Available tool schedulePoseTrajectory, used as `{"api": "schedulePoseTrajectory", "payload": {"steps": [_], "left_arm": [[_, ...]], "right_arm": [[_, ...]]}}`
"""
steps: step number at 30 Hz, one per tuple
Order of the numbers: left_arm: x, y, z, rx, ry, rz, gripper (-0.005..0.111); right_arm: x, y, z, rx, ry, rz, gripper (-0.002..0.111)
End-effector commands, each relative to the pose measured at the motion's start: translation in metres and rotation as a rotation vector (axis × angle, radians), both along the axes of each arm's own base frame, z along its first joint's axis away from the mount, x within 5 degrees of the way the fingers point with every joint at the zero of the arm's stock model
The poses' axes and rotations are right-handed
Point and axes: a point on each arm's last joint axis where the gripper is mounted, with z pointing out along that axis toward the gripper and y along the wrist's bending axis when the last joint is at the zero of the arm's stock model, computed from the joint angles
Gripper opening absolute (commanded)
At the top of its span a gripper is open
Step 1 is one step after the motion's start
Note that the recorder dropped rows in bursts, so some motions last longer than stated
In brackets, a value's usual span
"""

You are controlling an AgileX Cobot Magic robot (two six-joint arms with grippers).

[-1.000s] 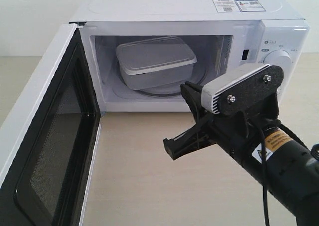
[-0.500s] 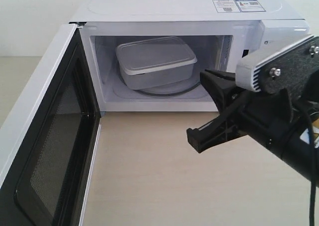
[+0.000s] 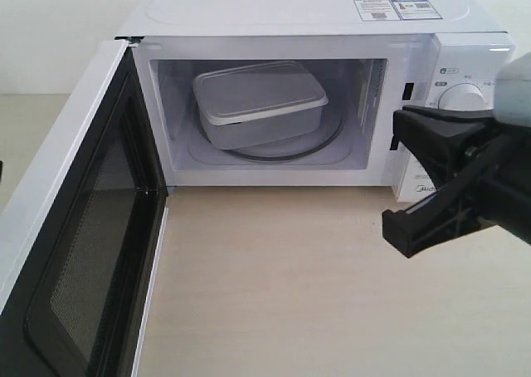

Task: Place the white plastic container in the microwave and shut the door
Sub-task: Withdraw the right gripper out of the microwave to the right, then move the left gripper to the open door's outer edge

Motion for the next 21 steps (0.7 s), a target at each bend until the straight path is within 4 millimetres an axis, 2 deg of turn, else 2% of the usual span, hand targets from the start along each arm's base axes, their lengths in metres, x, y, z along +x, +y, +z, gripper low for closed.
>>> {"api": "schedulePoseTrajectory", "payload": {"steps": [1, 5, 9, 14, 21], "left_arm": [[0.008, -0.006, -0.007, -0.026, 0.039, -0.070, 0.004], [0.014, -0.006, -0.012, -0.013, 0.051, -0.085, 0.004], [0.015, -0.011, -0.015, -0.071, 0.094, -0.108, 0.004], [0.013, -0.023, -0.009, -0.176, 0.054, -0.216, 0.004], [0.012, -0.027, -0.006, -0.226, 0.047, -0.240, 0.004]], "right_arm": [[-0.012, -0.006, 0.007, -0.014, -0.012, 0.066, 0.000], [-0.018, -0.010, 0.012, 0.011, -0.021, 0.099, 0.000], [-0.020, -0.012, 0.014, 0.019, -0.023, 0.110, 0.000], [-0.022, -0.010, 0.012, 0.016, -0.002, 0.131, 0.000], [-0.022, -0.010, 0.012, 0.016, 0.003, 0.135, 0.000]]}}
